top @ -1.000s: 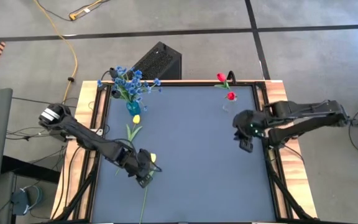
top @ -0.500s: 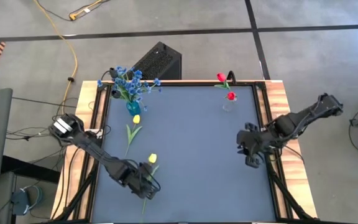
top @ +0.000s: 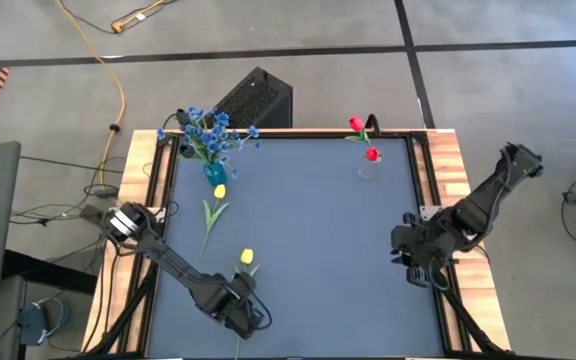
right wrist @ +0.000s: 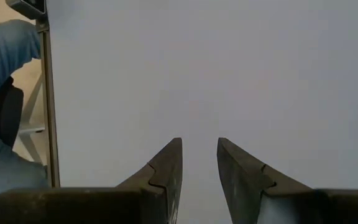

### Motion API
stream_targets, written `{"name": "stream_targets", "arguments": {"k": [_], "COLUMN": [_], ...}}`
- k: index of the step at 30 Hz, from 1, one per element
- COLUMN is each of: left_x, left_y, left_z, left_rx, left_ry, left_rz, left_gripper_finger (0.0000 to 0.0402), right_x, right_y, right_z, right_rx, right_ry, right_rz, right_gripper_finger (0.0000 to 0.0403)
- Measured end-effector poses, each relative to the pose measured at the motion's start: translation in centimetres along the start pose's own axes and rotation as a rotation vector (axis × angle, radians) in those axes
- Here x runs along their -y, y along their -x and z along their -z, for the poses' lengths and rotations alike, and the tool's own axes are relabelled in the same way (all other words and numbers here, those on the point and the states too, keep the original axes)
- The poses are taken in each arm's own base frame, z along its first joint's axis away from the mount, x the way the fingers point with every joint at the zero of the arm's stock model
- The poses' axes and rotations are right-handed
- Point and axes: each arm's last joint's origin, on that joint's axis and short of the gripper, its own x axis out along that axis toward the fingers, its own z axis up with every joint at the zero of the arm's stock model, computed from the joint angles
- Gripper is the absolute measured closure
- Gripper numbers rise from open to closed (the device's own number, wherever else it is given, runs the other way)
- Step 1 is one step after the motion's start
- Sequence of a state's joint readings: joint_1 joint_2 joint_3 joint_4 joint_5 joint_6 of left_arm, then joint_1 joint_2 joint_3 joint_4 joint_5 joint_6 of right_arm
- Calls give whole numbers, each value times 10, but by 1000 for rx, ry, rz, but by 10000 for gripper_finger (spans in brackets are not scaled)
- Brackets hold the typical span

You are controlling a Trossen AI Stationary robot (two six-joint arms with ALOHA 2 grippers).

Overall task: Sort flowers into vase by color
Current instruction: Put the bottom yellow tulip into the transparent vase

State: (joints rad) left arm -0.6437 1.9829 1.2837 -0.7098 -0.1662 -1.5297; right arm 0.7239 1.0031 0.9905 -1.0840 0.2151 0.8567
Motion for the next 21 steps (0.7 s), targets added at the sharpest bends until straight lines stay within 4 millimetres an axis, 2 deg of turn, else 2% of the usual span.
{"name": "stream_targets", "arguments": {"k": [5, 10, 14, 17, 21], "left_x": [13, 14, 14, 14, 10], "left_y": [-8, -15, -1, 11, 50], "left_z": [-4, -7, -14, -24, -47], "left_rx": [7, -6, 13, 121, 285], "left_ry": [-6, -66, -91, -112, -147], "left_rz": [-53, -73, -37, -12, 45], "left_gripper_finger": [328, 333, 377, 396, 401], "right_x": [-11, -30, -45, -57, -72], "right_y": [-6, -19, -28, -35, -46], "right_z": [4, 12, 20, 22, 24], "right_rx": [-20, -58, -8, 69, 182], "right_ry": [-16, 36, 106, 136, 245], "right_rz": [-12, -15, 25, 43, 42], "right_gripper_finger": [275, 275, 275, 275, 275]}}
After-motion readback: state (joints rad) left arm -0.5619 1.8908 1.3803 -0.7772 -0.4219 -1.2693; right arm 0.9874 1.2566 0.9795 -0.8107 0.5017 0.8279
